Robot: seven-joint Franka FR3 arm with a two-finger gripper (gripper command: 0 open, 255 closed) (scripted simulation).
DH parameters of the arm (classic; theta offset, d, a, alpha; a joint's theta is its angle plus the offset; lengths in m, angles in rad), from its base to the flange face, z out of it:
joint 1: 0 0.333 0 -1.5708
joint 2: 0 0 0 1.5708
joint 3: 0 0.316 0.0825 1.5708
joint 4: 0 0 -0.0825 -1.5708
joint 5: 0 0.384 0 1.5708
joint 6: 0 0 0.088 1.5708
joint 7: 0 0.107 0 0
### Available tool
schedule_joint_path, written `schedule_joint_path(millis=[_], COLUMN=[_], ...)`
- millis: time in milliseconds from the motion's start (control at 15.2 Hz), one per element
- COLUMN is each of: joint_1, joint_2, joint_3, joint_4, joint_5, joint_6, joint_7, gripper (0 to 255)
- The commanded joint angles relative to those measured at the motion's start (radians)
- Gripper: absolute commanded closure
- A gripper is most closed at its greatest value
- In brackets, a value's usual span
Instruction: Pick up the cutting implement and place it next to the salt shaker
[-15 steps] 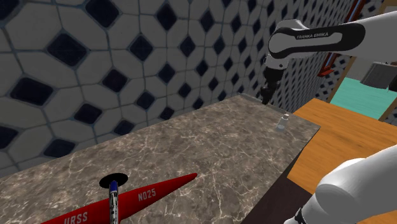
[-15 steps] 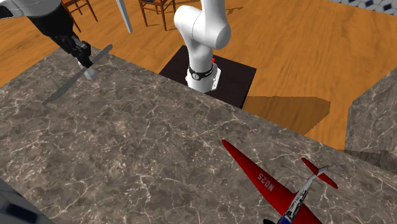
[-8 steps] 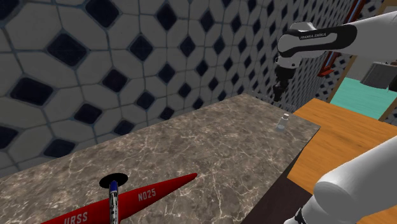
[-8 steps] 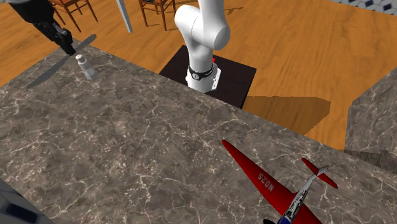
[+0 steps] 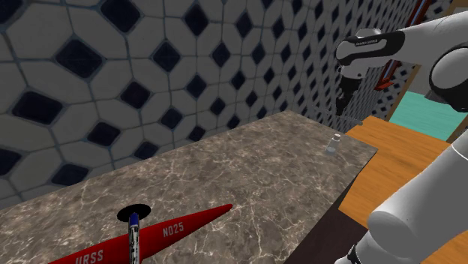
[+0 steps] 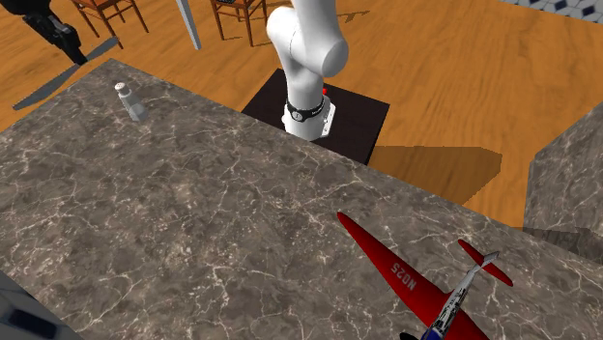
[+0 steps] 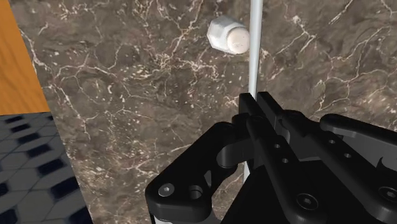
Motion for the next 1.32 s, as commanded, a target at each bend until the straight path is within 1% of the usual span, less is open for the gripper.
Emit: schedule_joint_path(millis=[0,198,396,594,792,1254], joint_1=[-0.020,-0.057,-0.108,-0.176,-0.262,-0.247], joint_2=[0.051,0.147,0.253,0.369,0.498,0.488], joint_3=[-0.028,-0.067,-0.097,-0.114,-0.118,-0.114], joint_4=[0.056,0.157,0.275,0.413,0.584,0.473], joint_5=[0.020,0.064,0.119,0.181,0.247,0.243], joint_6=[-0.007,-0.022,-0.046,-0.085,-0.140,-0.041], joint_7=[-0.056,-0.142,-0.227,-0.306,-0.374,-0.373], gripper=[255,255,255,255,255,255])
